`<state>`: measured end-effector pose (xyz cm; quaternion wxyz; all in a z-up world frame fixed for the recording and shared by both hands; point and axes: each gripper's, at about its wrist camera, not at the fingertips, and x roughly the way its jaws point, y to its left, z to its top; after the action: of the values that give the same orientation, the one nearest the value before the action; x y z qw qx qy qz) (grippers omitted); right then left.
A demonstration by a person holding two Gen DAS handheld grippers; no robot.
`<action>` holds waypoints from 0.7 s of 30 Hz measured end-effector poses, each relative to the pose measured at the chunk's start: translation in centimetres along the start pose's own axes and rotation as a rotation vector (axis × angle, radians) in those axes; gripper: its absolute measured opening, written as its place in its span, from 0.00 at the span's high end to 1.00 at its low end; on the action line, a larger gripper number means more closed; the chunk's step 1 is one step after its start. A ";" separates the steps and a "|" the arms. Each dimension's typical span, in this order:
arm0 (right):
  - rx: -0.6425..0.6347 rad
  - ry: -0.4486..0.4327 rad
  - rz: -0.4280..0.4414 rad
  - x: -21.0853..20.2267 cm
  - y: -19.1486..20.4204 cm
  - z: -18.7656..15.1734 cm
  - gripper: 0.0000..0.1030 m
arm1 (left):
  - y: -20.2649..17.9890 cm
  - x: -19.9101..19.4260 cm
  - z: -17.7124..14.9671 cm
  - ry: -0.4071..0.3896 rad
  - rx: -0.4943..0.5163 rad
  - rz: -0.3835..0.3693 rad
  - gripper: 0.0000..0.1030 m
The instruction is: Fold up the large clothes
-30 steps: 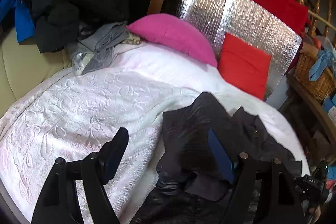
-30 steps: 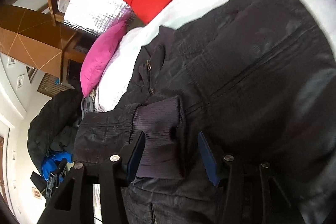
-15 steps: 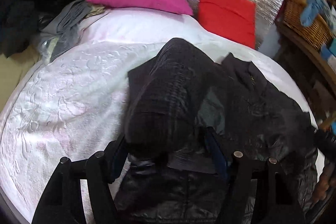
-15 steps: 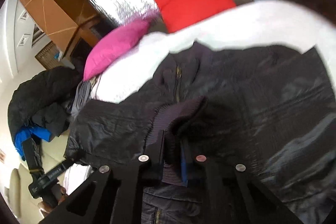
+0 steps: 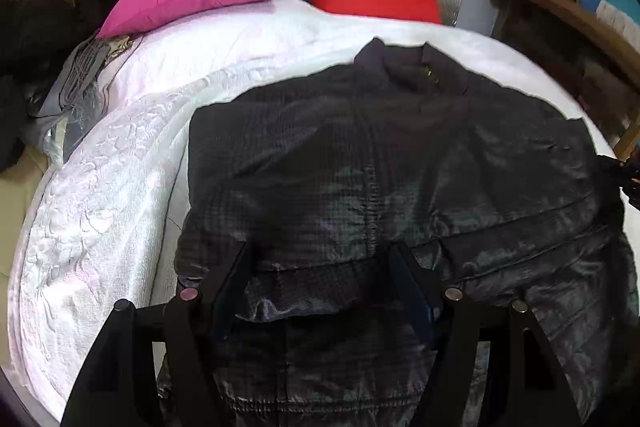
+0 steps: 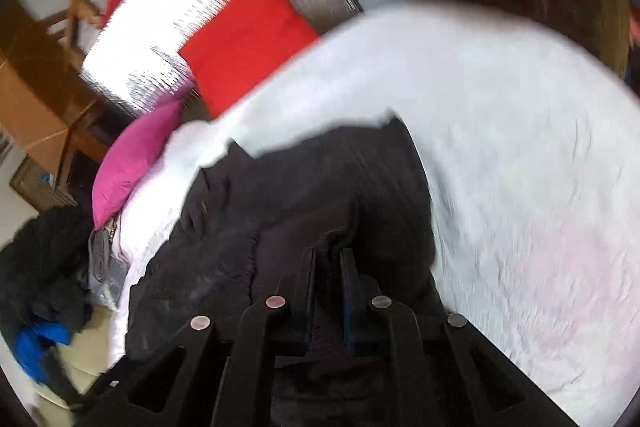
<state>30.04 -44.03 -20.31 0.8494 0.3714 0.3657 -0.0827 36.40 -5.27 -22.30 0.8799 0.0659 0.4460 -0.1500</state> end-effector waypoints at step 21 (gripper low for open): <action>-0.160 -0.066 -0.074 -0.2 2.0 -1.3 0.85 | -3.7 3.1 -2.3 0.063 0.157 0.124 0.00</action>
<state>29.98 -41.75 -19.59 0.8843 0.2857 0.3565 -0.0965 35.14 -8.82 -26.06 0.8651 0.1668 0.4555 -0.1277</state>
